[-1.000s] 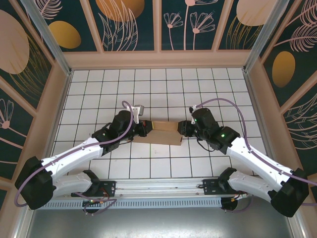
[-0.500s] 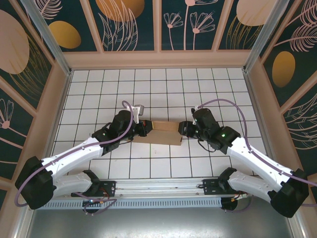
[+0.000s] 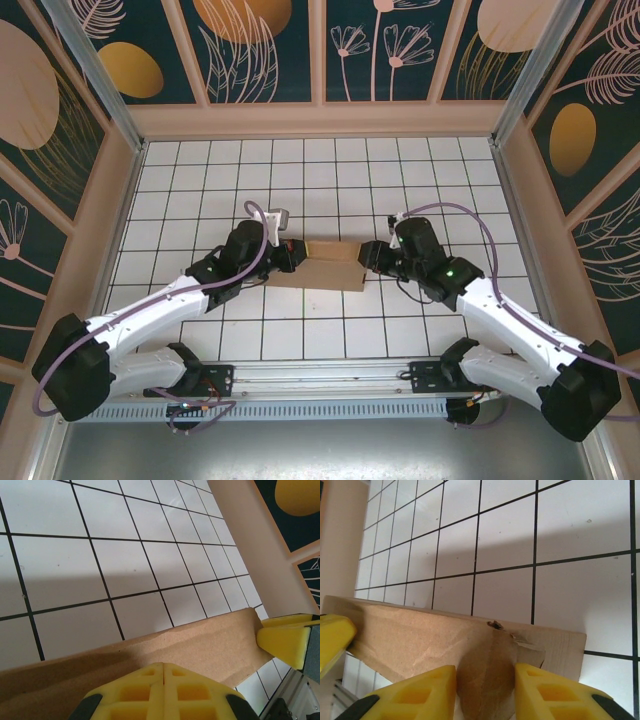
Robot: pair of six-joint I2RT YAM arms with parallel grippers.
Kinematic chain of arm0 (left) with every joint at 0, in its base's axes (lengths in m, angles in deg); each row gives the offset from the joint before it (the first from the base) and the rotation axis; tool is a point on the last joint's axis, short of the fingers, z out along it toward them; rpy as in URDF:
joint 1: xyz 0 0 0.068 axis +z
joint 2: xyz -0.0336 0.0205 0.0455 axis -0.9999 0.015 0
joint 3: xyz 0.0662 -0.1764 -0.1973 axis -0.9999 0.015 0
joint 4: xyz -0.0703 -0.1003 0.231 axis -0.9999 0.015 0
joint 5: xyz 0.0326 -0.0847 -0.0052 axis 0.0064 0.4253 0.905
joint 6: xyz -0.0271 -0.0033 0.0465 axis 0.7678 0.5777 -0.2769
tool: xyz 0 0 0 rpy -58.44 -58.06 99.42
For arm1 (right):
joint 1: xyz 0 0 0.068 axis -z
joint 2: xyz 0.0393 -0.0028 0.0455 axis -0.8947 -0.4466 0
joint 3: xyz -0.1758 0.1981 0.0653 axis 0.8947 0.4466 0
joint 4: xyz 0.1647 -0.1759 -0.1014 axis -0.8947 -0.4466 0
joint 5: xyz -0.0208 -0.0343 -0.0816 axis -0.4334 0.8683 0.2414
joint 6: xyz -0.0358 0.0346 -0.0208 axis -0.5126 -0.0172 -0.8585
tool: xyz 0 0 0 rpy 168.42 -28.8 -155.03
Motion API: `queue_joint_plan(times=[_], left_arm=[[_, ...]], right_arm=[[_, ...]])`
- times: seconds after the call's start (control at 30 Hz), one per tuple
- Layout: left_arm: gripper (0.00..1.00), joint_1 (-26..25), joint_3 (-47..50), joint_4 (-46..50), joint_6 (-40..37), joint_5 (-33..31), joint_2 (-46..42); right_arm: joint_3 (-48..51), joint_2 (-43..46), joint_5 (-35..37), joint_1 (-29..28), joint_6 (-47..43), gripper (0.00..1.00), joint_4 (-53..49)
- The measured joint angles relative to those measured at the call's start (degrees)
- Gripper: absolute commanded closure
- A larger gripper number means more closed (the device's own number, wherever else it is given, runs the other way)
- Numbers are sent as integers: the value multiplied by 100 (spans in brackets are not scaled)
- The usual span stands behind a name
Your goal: Fold the paper box
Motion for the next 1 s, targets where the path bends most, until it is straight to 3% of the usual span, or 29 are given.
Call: queue_joint_plan(times=[0.17, 0.33, 0.63, 0.8, 1.0], left_arm=[[100, -2, 9, -35, -7, 107, 2], [100, -2, 9, -33, -7, 129, -4], [100, 46, 9, 4, -4, 157, -33], [100, 83, 9, 33, -7, 212, -55], [88, 352, -2, 455, -85, 256, -398]], right_arm=[[-81, 151, -31, 142, -350, 62, -297], [-715, 120, 166, 70, -1045, 70, -557], [-1436, -1137, 409, -966, -1652, 86, -330], [-1252, -1257, 417, -1040, -1646, 88, -190], [-1049, -1259, 529, -1040, -1624, 89, 37]])
